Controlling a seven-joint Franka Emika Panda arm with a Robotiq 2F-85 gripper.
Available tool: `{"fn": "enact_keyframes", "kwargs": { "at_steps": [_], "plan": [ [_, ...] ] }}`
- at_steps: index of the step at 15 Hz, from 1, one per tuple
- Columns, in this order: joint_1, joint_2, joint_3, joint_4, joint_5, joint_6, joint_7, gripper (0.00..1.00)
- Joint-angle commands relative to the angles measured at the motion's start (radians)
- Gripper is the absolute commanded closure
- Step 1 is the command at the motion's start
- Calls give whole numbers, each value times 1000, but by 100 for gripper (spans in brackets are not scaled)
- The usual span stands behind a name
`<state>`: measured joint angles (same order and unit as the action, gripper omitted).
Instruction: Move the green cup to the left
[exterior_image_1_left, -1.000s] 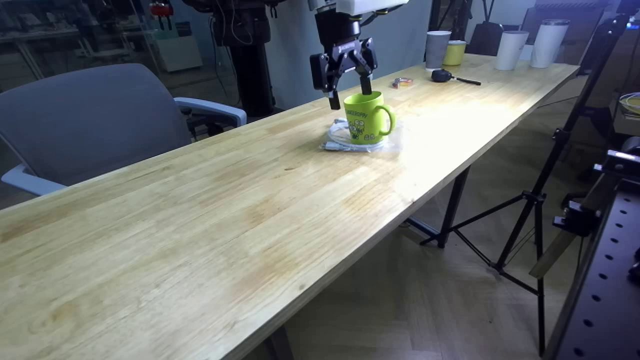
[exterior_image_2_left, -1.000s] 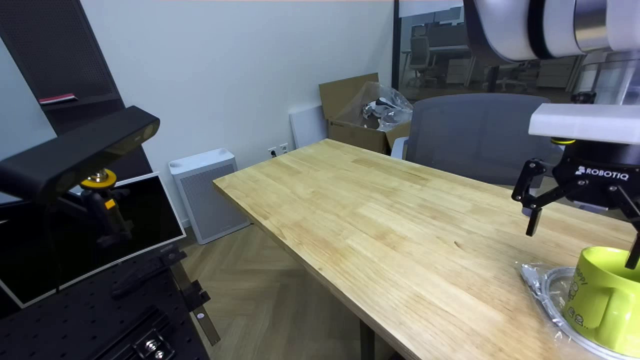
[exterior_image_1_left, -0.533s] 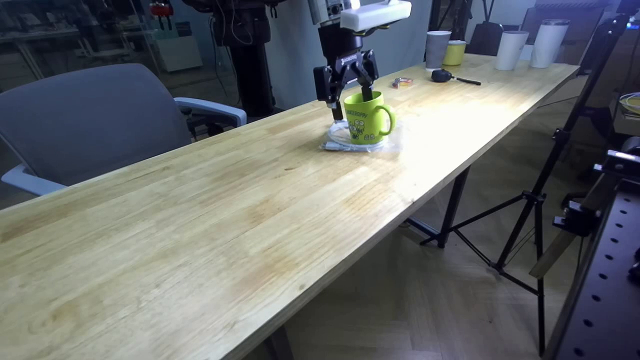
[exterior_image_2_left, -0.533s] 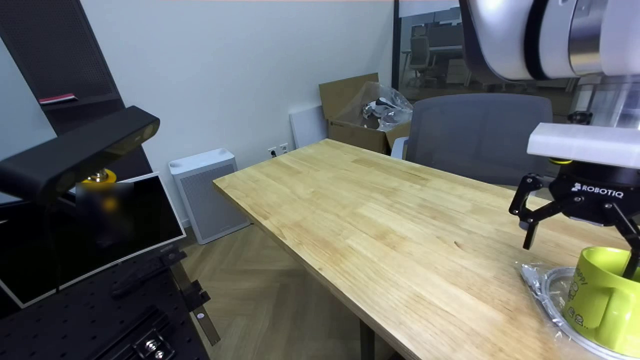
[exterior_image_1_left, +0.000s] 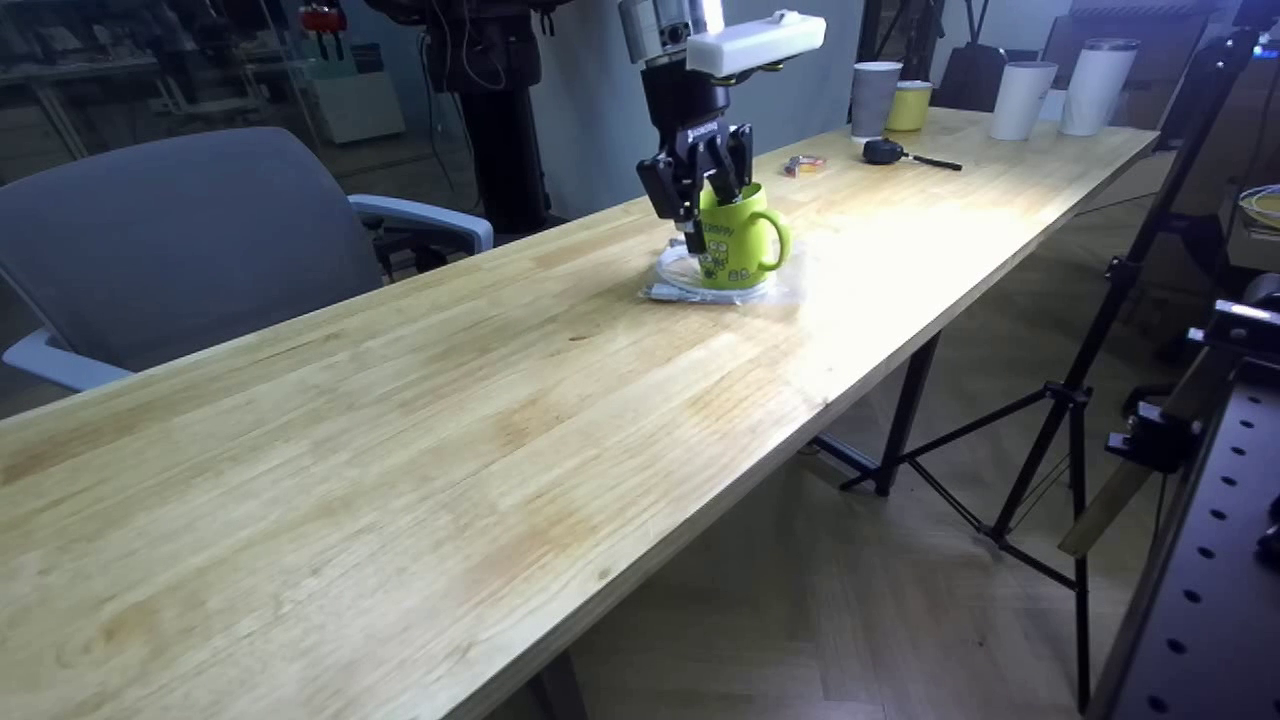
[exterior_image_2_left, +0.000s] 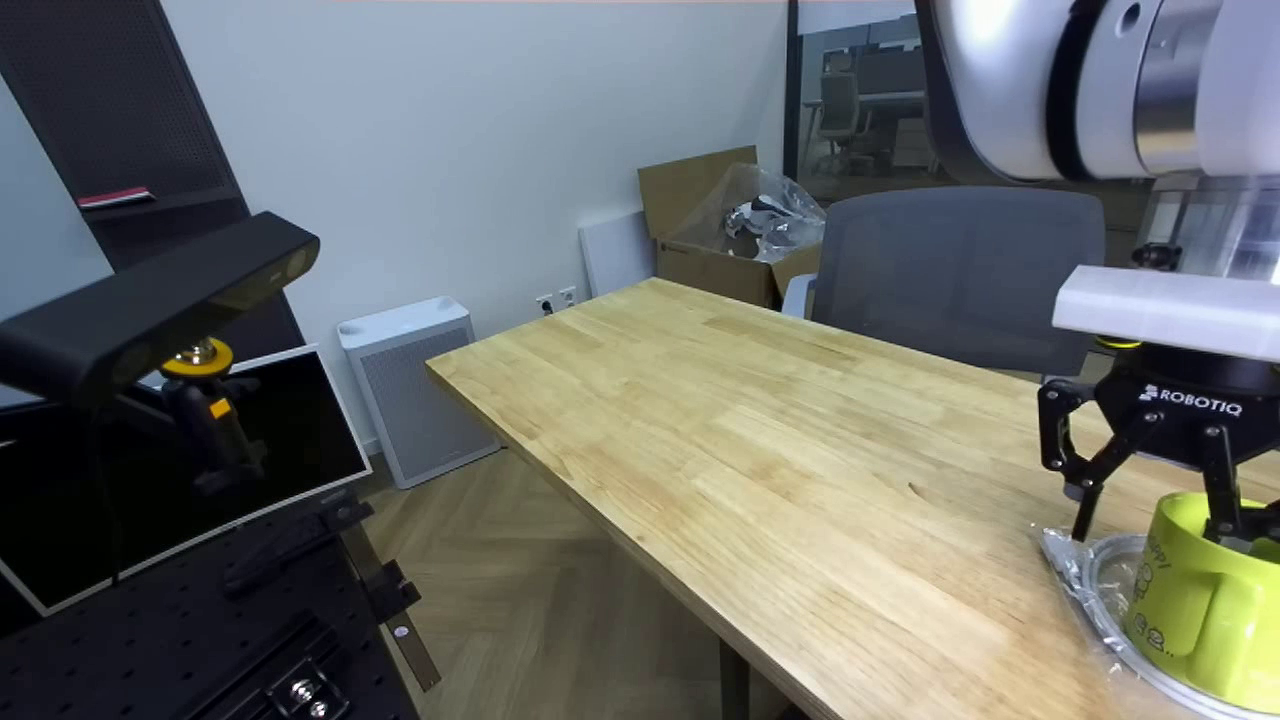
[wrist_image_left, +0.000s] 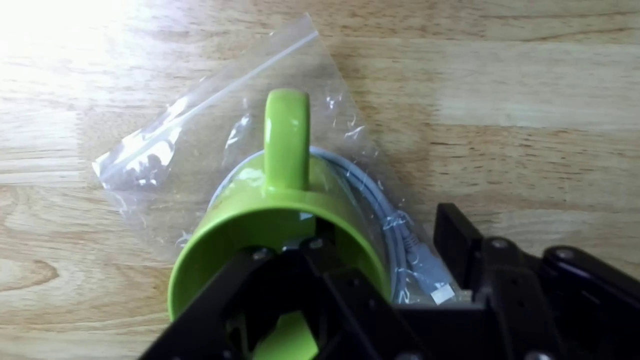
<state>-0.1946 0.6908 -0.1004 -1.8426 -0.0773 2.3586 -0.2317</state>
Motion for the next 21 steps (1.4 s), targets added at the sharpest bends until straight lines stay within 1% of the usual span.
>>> {"fn": "enact_keyframes", "kwargs": {
  "at_steps": [1,4,5,6,10,21],
  "plan": [
    [-9,7,7,22,2,-16,3,75],
    [-11,7,7,29,4,-25,5,95],
    [-12,8,7,32,5,-28,4,99],
    [-14,7,9,36,8,-34,2,100],
    [-17,9,12,52,15,-61,1,98],
    [5,-13,6,127,4,-121,26,98]
  ]
}}
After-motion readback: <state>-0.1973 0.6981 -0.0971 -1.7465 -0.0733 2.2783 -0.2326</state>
